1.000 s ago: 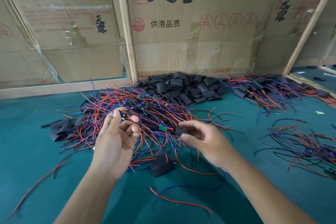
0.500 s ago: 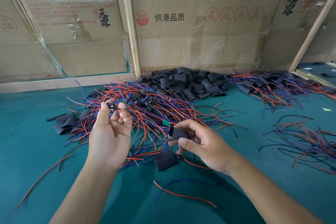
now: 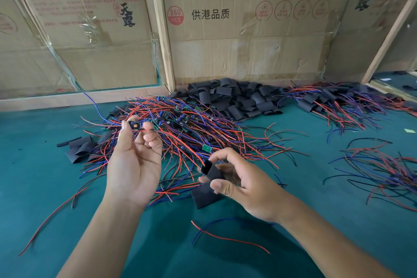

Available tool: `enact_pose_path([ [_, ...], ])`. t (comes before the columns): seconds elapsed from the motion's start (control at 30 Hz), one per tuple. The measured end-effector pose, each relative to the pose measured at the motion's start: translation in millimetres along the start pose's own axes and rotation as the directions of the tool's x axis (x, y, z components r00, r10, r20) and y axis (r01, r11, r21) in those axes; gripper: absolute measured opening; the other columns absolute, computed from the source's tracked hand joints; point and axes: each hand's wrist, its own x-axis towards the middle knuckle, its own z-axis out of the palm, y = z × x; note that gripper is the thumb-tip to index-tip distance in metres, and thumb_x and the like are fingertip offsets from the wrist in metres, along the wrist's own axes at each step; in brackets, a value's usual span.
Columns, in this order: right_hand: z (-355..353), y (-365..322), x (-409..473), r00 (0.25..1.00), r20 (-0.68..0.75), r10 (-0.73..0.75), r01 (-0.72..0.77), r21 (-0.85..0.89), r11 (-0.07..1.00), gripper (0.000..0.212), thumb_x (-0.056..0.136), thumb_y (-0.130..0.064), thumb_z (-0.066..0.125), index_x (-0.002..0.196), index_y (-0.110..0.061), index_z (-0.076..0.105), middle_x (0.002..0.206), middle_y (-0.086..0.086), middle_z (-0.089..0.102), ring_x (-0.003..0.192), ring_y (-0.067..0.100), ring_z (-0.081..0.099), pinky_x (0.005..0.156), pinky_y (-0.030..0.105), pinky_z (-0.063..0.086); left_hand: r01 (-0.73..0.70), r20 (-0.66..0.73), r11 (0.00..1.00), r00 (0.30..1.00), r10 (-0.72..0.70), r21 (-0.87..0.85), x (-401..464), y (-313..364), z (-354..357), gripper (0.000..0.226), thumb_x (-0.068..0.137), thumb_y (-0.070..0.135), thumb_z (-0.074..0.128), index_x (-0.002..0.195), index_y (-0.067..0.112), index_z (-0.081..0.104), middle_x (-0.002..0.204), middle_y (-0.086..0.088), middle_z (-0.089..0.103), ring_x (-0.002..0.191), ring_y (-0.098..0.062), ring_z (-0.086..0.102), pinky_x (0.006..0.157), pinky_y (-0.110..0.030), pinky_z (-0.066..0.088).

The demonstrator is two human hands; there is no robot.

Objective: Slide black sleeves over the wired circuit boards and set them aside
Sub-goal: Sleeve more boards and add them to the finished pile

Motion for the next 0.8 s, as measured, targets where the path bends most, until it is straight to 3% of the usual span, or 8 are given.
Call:
enact_pose_path([
  [0.17, 1, -4, -1, 1.0, -0.013, -0.018, 0.017, -0.099, 0.995, 0.034, 0.091, -0.056, 0.06, 0.117, -0.04, 0.047, 0.117, 0.003, 0.069, 0.111, 0.035, 0.062, 0.097, 0.063, 0.044, -0.003, 0.003, 1.0, 1.0, 0.003, 0.0, 0, -1, 1, 0.02, 0.107, 0.029, 0.041, 0.097, 0.017, 0.053, 0.077, 0.002, 0.054, 0.055, -0.006, 0.047, 0.058, -0.013, 0.045],
  [0.5, 3, -8, -4, 0.999, 0.044, 0.013, -0.009, -0.078, 0.997, 0.038, 0.092, -0.054, 0.061, 0.121, -0.034, 0.048, 0.124, 0.004, 0.067, 0.117, 0.022, 0.064, 0.103, 0.054, 0.047, -0.077, 0.012, 0.988, 0.997, 0.076, 0.132, -1, -1, -2, 0.015, 0.105, 0.031, 0.044, 0.098, 0.02, 0.053, 0.076, -0.001, 0.058, 0.058, -0.01, 0.047, 0.057, -0.016, 0.046],
  [0.67, 3, -6, -2, 1.0, -0.024, 0.001, -0.004, -0.111, 0.994, 0.038, 0.09, -0.062, 0.059, 0.119, -0.04, 0.047, 0.12, 0.003, 0.069, 0.117, 0.019, 0.063, 0.101, 0.053, 0.047, -0.171, 0.132, 0.945, 0.982, 0.139, 0.28, -9, -4, 6, 0.016, 0.106, 0.028, 0.042, 0.099, 0.023, 0.055, 0.074, -0.002, 0.061, 0.057, -0.013, 0.05, 0.056, -0.019, 0.046],
  [0.8, 3, -4, 0, 0.992, -0.118, -0.054, 0.026, -0.23, 0.973, 0.036, 0.093, -0.064, 0.049, 0.121, -0.042, 0.043, 0.117, -0.003, 0.068, 0.112, 0.016, 0.064, 0.097, 0.05, 0.048, -0.18, 0.256, 0.908, 0.963, 0.084, 0.378, -19, -18, 9, 0.012, 0.103, 0.027, 0.043, 0.101, 0.02, 0.052, 0.08, -0.01, 0.066, 0.058, -0.019, 0.053, 0.057, -0.025, 0.049],
])
